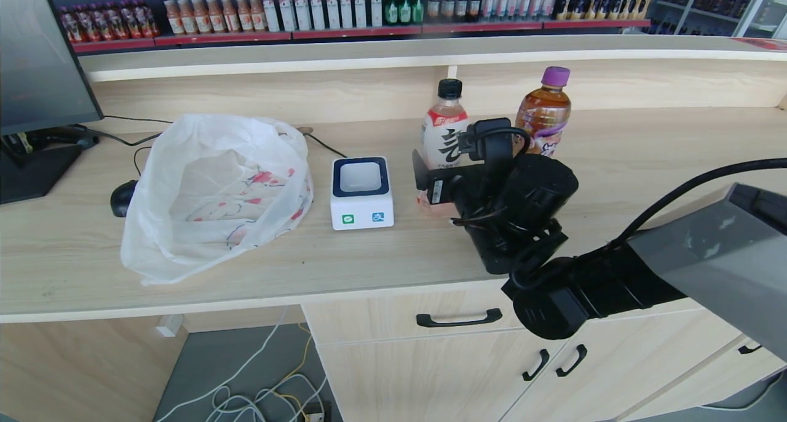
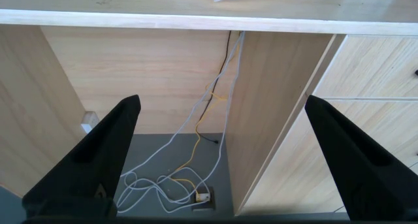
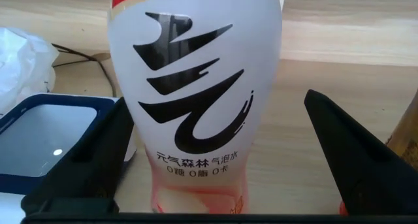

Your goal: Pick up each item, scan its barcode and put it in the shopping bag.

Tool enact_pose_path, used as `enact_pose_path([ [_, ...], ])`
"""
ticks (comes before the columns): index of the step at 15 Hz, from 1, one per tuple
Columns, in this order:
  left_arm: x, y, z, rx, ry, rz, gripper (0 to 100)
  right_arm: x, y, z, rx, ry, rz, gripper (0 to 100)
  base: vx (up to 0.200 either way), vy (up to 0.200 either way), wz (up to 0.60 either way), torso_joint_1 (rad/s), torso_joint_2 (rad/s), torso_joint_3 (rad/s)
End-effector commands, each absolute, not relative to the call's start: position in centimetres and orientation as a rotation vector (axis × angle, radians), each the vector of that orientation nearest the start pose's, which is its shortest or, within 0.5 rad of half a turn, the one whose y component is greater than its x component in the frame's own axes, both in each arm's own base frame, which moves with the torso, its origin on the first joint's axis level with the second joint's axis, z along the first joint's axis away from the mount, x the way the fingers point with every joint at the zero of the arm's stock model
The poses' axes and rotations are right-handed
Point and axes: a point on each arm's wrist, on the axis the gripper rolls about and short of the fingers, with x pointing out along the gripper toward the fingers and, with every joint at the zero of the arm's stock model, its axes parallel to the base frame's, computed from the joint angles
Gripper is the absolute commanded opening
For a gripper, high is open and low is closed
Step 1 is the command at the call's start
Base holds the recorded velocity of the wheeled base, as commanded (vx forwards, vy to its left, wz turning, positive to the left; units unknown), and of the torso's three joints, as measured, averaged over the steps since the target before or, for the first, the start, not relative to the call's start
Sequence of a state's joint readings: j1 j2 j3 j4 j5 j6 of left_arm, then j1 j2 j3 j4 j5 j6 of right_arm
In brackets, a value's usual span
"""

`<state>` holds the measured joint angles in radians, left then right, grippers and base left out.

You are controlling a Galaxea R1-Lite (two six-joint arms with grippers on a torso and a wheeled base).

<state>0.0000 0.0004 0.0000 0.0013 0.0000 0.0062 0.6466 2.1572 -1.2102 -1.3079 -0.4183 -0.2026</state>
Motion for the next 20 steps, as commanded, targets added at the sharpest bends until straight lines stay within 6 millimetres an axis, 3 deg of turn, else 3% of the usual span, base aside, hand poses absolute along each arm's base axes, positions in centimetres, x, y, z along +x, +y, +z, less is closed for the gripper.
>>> enact_pose_path([
  [1,-2.3,0.0,7.5,0.006,0.002,0.0,100,35.1,25.4,18.7,-0.006,-0.351,0.192,100,0.0,0.0,0.0,0.0,0.0,0.0],
  [17,-2.3,0.0,7.5,0.006,0.002,0.0,100,36.5,25.2,18.2,-0.027,-0.347,0.171,100,0.0,0.0,0.0,0.0,0.0,0.0],
  [18,-2.3,0.0,7.5,0.006,0.002,0.0,100,36.5,25.2,18.2,-0.027,-0.347,0.171,0,0.0,0.0,0.0,0.0,0.0,0.0],
  [20,-2.3,0.0,7.5,0.006,0.002,0.0,100,36.5,25.1,18.3,-0.025,-0.349,0.169,0,0.0,0.0,0.0,0.0,0.0,0.0],
])
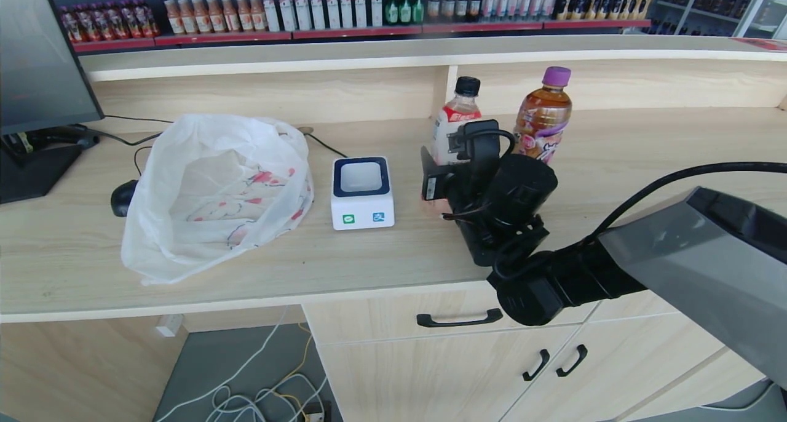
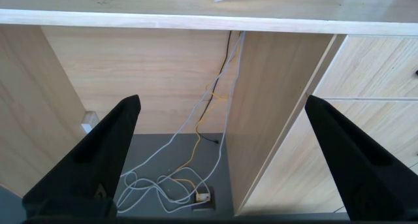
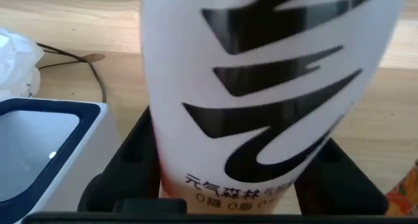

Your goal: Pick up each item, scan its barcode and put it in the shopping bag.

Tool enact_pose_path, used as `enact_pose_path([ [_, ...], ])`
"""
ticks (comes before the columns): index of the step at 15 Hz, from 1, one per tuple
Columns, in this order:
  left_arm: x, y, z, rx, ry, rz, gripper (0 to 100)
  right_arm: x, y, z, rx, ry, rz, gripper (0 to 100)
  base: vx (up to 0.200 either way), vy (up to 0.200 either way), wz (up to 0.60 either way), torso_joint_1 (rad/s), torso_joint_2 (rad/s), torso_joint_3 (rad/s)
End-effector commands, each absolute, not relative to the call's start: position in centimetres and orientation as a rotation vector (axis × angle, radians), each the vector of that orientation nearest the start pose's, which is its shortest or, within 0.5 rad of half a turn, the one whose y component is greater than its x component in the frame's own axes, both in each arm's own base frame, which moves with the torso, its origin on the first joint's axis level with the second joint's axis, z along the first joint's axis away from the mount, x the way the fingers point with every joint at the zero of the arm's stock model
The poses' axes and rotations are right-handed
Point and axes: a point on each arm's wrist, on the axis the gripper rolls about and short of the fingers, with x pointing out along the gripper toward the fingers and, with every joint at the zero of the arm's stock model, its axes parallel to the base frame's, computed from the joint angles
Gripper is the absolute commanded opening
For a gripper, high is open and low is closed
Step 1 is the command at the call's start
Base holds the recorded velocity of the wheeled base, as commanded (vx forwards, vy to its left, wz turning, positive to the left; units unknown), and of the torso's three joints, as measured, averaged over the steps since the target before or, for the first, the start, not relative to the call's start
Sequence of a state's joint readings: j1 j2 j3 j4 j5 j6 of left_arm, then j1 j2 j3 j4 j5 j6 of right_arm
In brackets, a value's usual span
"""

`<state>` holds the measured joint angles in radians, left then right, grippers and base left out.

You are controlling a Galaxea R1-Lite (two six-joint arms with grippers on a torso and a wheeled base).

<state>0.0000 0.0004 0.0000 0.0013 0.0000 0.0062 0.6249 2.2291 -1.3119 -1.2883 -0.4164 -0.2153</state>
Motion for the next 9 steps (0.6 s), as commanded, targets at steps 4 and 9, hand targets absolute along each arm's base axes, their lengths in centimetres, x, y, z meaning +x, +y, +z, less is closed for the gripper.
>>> enact_pose_path([
  [4,-2.3,0.0,7.5,0.006,0.002,0.0,100,36.2,25.0,18.9,-0.016,-0.363,0.167,0,0.0,0.0,0.0,0.0,0.0,0.0],
  [9,-2.3,0.0,7.5,0.006,0.002,0.0,100,35.8,24.7,20.1,-0.003,-0.386,0.164,0,0.0,0.0,0.0,0.0,0.0,0.0],
])
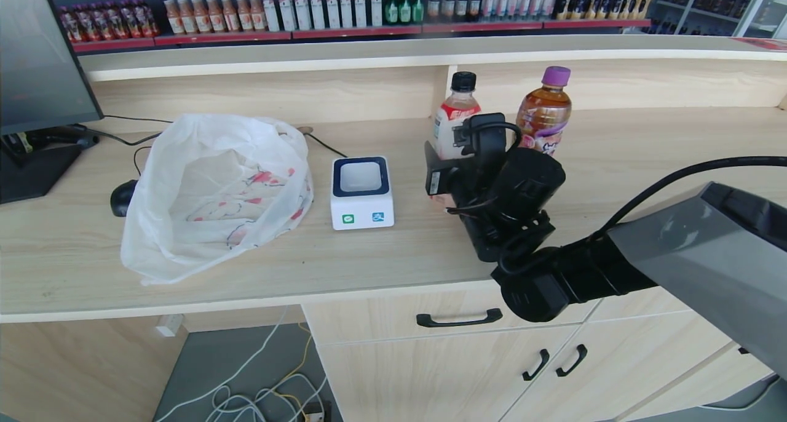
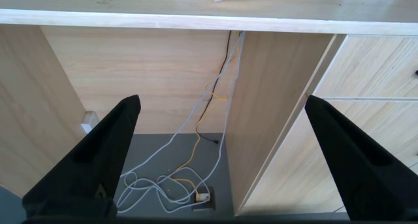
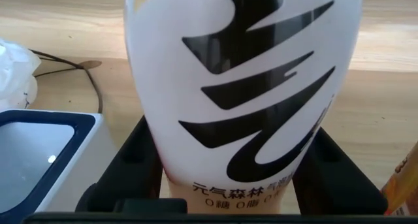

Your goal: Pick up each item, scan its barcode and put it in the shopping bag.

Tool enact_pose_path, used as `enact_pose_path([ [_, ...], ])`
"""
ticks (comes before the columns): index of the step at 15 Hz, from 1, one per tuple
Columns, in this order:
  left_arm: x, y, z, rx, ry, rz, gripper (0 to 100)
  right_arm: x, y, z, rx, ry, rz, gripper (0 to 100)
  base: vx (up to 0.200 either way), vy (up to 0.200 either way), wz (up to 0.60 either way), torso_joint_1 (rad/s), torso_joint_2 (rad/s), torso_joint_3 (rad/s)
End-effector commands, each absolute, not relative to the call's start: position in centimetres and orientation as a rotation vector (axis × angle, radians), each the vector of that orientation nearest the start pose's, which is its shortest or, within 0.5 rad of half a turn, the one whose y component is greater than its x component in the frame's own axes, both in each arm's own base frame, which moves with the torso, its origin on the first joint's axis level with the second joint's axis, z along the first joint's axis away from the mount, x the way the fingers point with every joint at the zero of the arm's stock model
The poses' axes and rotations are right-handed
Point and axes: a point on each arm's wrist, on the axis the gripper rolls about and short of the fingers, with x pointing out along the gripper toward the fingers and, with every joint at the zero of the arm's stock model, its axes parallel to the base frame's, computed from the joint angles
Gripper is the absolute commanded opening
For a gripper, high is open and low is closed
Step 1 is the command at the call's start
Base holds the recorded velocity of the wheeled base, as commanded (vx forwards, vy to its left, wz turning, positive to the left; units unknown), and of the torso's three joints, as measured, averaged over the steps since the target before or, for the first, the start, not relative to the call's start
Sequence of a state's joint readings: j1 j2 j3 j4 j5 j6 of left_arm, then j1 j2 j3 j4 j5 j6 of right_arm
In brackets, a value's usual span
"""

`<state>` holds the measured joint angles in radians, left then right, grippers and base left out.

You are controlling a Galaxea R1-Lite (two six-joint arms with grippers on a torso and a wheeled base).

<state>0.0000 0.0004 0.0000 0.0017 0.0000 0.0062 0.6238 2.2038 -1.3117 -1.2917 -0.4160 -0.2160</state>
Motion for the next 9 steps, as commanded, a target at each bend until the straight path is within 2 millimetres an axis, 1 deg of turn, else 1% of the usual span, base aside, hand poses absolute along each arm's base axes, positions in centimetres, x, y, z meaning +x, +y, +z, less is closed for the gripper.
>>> enact_pose_path([
  [1,-2.3,0.0,7.5,0.006,0.002,0.0,100,35.7,24.6,20.3,-0.002,-0.389,0.164,0,0.0,0.0,0.0,0.0,0.0,0.0],
  [5,-2.3,0.0,7.5,0.006,0.002,0.0,100,35.1,24.3,21.3,0.01,-0.407,0.163,0,0.0,0.0,0.0,0.0,0.0,0.0],
  [9,-2.3,0.0,7.5,0.006,0.002,0.0,100,33.2,23.2,22.7,0.016,-0.415,0.163,0,0.0,0.0,0.0,0.0,0.0,0.0],
])
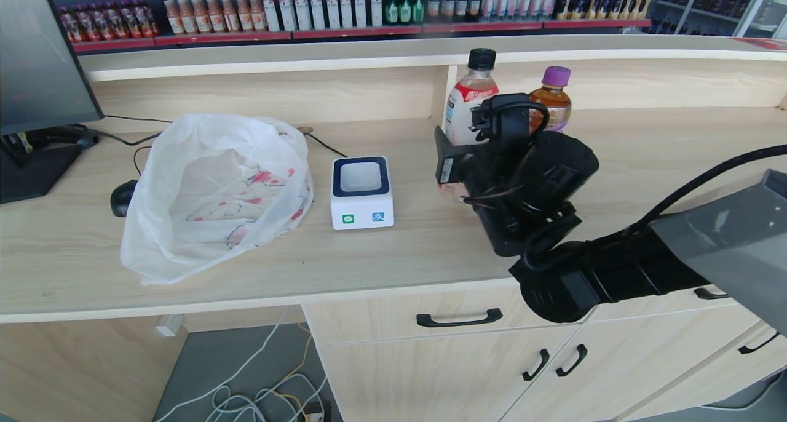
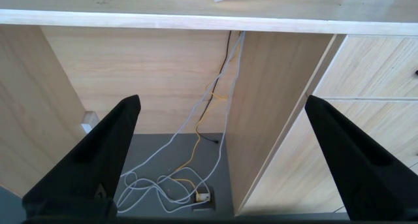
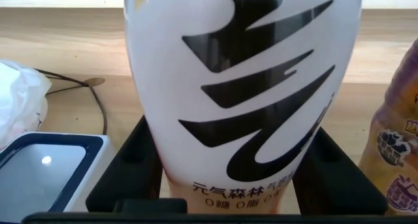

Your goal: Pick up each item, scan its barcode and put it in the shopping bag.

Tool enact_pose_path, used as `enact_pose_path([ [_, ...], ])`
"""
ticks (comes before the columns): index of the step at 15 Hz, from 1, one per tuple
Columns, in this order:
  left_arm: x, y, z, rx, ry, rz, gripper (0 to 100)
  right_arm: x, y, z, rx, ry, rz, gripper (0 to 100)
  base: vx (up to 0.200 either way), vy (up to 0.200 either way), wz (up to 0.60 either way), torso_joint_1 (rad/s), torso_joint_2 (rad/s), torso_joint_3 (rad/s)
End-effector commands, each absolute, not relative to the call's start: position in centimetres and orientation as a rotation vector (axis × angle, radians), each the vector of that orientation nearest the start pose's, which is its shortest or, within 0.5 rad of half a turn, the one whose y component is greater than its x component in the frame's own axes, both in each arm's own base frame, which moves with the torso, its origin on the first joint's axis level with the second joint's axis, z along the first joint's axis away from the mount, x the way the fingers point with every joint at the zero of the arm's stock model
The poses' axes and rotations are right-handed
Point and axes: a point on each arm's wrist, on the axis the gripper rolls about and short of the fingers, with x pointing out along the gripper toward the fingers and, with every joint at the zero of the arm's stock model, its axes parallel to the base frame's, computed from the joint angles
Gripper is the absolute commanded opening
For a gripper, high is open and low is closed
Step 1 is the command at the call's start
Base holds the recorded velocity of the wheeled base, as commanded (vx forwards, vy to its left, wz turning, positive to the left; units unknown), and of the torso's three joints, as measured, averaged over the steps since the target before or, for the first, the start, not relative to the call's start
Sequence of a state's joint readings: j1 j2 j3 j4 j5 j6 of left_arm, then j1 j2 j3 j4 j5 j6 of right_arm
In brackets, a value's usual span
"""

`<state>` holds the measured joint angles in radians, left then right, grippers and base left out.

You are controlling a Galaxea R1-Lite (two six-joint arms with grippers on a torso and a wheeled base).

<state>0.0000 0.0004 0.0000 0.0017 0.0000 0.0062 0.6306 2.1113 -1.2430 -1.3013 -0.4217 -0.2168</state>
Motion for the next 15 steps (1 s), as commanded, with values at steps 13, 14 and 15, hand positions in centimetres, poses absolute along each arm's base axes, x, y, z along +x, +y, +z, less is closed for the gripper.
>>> enact_pose_path([
  [13,-2.3,0.0,7.5,0.006,0.002,0.0,100,21.6,23.1,19.7,-0.007,-0.331,0.247,0,0.0,0.0,0.0,0.0,0.0,0.0],
  [14,-2.3,0.0,7.5,0.006,0.002,0.0,100,21.4,23.0,19.6,-0.009,-0.327,0.247,0,0.0,0.0,0.0,0.0,0.0,0.0],
  [15,-2.3,0.0,7.5,0.006,0.002,0.0,100,21.2,22.7,19.8,-0.005,-0.332,0.247,0,0.0,0.0,0.0,0.0,0.0,0.0],
])
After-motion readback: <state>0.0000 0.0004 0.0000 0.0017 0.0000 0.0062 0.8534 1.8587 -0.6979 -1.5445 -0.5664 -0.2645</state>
